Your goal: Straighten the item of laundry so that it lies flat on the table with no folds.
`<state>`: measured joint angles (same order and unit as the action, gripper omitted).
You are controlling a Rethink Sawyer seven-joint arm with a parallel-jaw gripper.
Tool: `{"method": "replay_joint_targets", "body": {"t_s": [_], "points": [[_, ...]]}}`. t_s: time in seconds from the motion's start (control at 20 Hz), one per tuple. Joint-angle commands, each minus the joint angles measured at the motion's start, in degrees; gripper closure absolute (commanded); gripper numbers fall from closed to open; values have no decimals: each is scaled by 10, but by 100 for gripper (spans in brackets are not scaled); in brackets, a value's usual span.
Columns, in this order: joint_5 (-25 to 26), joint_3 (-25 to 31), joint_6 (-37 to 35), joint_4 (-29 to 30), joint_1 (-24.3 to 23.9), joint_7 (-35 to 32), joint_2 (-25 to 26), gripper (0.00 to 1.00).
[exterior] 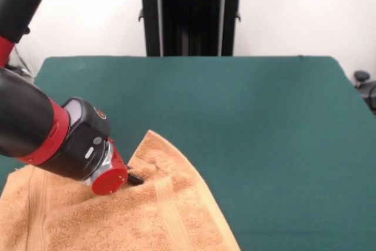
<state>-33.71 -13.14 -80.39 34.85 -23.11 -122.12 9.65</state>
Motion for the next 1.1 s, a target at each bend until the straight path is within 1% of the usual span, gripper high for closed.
{"method": "replay_joint_targets", "body": {"t_s": [0.05, 0.2, 0.25, 0.4, 0.45, 0.5, 0.55, 0.65, 0.8, 0.95, 1.1], "points": [[95, -18, 307, 157, 46, -63, -96, 100], [100, -7, 328, 171, 50, -65, -97, 100], [101, -8, 317, 159, 49, -68, -93, 100], [107, -7, 300, 153, 51, -77, -95, 100], [106, -2, 292, 155, 51, -82, -95, 100], [97, 5, 265, 161, 52, -97, -90, 100], [91, 15, 250, 177, 51, -103, -92, 100], [87, 32, 280, 210, 49, -100, -94, 100], [88, 40, 318, 234, 48, -95, -97, 100], [88, 44, 326, 237, 45, -88, -94, 100], [88, 45, 312, 224, 44, -85, -86, 100]]}}
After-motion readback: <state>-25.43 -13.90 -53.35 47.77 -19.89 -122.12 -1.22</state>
